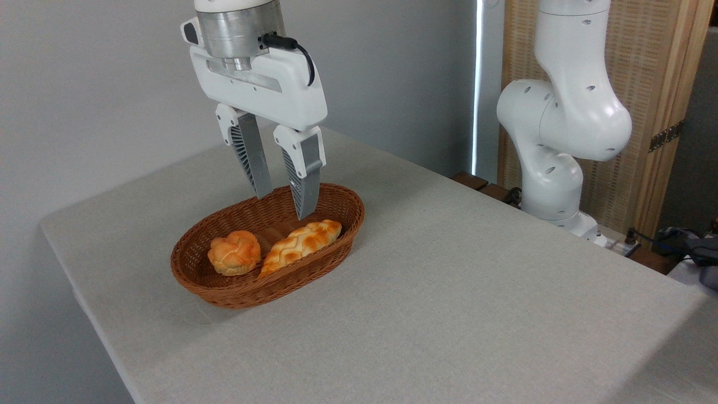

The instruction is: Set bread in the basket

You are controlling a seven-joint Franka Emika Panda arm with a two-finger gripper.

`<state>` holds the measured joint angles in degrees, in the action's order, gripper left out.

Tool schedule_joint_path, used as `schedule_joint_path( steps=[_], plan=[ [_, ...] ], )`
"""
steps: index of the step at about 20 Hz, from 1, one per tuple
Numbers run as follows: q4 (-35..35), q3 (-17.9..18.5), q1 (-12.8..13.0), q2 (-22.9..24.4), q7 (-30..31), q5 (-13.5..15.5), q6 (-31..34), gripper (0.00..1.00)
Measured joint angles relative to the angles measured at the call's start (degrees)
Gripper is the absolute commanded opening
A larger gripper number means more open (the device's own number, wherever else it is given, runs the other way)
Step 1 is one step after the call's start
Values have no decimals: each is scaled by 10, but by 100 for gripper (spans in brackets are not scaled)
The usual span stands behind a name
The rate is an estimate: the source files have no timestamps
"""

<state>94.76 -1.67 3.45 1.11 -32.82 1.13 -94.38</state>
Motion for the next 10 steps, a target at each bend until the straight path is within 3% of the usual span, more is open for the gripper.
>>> schedule_joint_path(
  steps=[10],
  plan=[
    [0, 0, -4, 6, -1, 0, 3, 100]
  ],
)
